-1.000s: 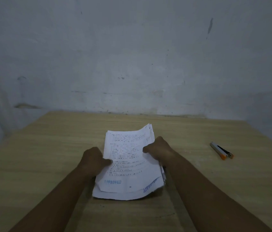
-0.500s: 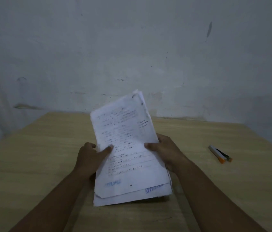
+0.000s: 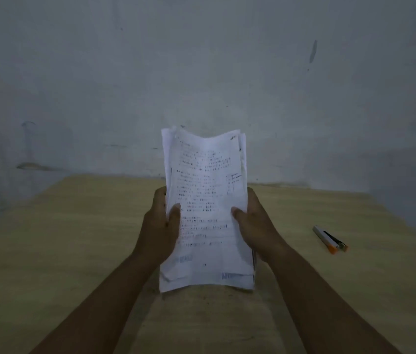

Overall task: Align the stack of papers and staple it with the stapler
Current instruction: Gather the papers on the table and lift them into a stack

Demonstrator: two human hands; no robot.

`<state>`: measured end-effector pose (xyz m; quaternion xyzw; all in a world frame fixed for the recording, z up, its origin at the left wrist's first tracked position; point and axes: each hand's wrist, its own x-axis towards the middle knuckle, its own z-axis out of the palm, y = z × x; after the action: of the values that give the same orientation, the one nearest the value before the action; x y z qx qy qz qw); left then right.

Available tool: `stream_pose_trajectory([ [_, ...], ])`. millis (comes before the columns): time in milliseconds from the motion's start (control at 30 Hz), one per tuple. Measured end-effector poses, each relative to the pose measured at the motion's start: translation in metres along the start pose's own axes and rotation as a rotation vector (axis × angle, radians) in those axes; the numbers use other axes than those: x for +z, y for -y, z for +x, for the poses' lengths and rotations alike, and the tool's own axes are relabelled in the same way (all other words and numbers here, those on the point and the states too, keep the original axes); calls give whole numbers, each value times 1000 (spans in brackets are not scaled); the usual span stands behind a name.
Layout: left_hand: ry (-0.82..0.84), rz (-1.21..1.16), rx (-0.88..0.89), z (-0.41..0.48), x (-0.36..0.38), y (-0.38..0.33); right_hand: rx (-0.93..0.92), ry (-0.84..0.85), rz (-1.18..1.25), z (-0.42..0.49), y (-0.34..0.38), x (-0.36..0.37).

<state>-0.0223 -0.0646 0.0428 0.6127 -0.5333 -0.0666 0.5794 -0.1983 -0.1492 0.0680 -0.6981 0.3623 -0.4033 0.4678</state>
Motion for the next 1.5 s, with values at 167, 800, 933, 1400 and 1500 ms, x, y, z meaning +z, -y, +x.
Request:
stream_pose_trajectory([
  [167,-77,-51,75,3,6,-16,-107,-164,-23,-1,13,-3],
  [800,-201,-301,90,67,-26,-67,-225,-320,196,22,74,-32],
  [933,-225,-223,110,71,-25,-66,-242,-331,179,20,75,-33],
  [1400,-222,7,210,49,-5,-48,-273,-406,73,13,60,-17],
  [1500,-252,14,222,48,-4,-53,-338,-457,78,10,62,-17],
])
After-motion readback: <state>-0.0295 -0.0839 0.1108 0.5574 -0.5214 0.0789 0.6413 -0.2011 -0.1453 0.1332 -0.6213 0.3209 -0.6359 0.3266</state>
